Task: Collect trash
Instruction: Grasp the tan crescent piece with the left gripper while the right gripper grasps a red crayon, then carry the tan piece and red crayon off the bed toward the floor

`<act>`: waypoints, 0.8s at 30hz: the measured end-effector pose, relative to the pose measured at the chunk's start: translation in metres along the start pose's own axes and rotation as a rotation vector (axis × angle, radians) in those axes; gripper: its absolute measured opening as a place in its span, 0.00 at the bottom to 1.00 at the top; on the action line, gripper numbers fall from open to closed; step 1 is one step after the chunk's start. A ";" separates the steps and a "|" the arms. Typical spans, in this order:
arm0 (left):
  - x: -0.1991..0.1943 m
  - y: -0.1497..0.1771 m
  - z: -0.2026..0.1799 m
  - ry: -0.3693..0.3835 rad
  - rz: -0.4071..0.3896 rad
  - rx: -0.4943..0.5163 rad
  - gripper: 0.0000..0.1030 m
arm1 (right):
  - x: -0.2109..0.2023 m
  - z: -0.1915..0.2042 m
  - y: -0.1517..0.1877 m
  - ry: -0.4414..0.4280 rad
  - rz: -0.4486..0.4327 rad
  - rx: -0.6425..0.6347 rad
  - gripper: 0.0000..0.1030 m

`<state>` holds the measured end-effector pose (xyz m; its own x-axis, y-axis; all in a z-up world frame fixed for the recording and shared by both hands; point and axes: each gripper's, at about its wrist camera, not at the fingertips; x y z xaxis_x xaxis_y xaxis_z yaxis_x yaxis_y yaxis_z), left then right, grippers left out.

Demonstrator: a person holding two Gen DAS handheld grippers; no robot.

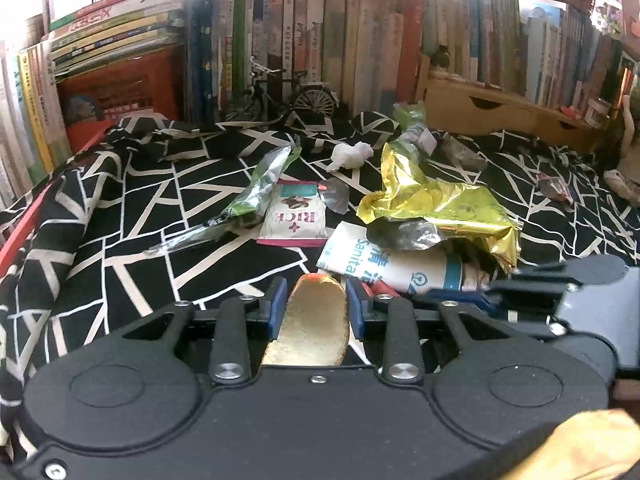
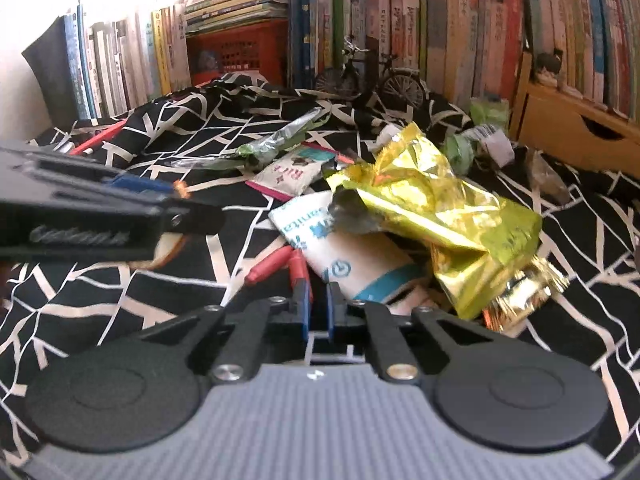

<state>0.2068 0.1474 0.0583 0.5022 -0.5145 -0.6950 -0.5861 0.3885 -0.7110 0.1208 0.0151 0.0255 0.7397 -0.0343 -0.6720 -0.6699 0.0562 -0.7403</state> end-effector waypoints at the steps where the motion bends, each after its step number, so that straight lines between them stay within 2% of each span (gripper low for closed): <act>1: -0.002 0.001 0.001 -0.006 0.001 -0.001 0.29 | 0.002 0.001 -0.002 -0.006 -0.001 0.005 0.17; 3: -0.007 0.004 0.001 -0.021 -0.001 -0.001 0.29 | 0.004 0.003 -0.005 -0.015 -0.005 -0.001 0.22; 4: -0.010 0.005 0.003 -0.023 -0.004 -0.006 0.29 | 0.005 0.005 -0.006 -0.018 -0.008 -0.006 0.34; 6: -0.015 0.007 0.005 -0.026 -0.007 -0.020 0.29 | 0.006 0.009 -0.007 -0.036 -0.011 -0.022 0.39; 15: -0.025 0.015 0.010 -0.056 -0.004 -0.030 0.29 | 0.026 0.017 -0.016 -0.025 0.028 -0.098 0.40; 16: -0.026 0.016 0.010 -0.068 0.001 -0.038 0.29 | 0.027 0.017 -0.017 -0.029 0.034 -0.097 0.39; 18: -0.026 0.017 0.011 -0.080 0.003 -0.067 0.29 | 0.028 0.015 -0.018 -0.048 0.035 -0.094 0.18; 19: -0.027 0.018 0.011 -0.080 -0.002 -0.078 0.29 | 0.028 0.015 -0.018 -0.039 0.034 -0.102 0.14; 24: -0.030 0.023 0.013 -0.074 0.005 -0.095 0.29 | 0.016 0.009 -0.022 -0.079 0.031 -0.064 0.13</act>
<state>0.1865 0.1817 0.0611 0.5426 -0.4539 -0.7068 -0.6445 0.3147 -0.6969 0.1477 0.0224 0.0313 0.7197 0.0458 -0.6928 -0.6933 -0.0077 -0.7206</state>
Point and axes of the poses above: each gripper's, at about its wrist camera, not at the fingertips, and x roughly the way its jaws point, z to its left, y to its underside, and after that the axes turned 4 degrees about -x, right-handed
